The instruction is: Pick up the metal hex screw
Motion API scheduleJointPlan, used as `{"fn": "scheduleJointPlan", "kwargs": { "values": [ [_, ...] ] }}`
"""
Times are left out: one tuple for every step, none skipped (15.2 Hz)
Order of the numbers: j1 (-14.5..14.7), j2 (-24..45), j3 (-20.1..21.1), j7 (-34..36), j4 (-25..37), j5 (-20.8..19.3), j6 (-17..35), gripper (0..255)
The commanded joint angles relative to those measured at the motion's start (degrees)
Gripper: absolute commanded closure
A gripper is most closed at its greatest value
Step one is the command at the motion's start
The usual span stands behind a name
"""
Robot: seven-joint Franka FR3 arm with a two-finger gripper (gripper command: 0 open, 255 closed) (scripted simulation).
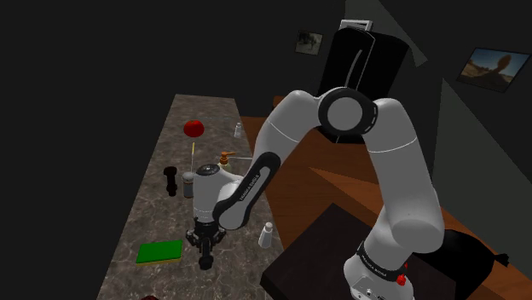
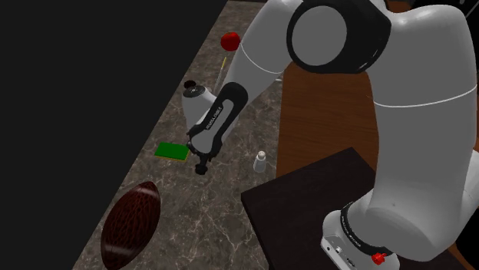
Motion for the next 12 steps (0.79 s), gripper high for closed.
{"fn": "scheduleJointPlan", "kwargs": {
  "values": [
    [-0.47, -1.44, 0.69, -0.21, -0.58, 0.52, -0.86, 255],
    [-0.74, -2.16, 1.03, -0.36, -0.83, 0.79, -1.34, 255],
    [-1.02, -2.88, 1.37, -0.52, -1.08, 1.07, -1.82, 255],
    [-1.29, -3.59, 1.72, -0.69, -1.3, 1.37, -2.31, 255],
    [-1.56, -4.29, 2.06, -0.85, -1.52, 1.67, -2.81, 255],
    [-1.83, -5.0, 2.41, -1.03, -1.72, 1.98, -3.31, 255],
    [-2.1, -5.69, 2.75, -1.21, -1.92, 2.29, -3.81, 255],
    [-2.37, -6.39, 3.1, -1.39, -2.1, 2.62, -4.33, 255],
    [-2.64, -7.08, 3.44, -1.58, -2.26, 2.95, -4.85, 255],
    [-2.9, -7.77, 3.78, -1.78, -2.42, 3.3, -5.37, 255],
    [-3.16, -8.46, 4.12, -1.98, -2.56, 3.64, -5.91, 255],
    [-3.42, -9.14, 4.45, -2.18, -2.69, 4.0, -6.44, 255]
  ]
}}
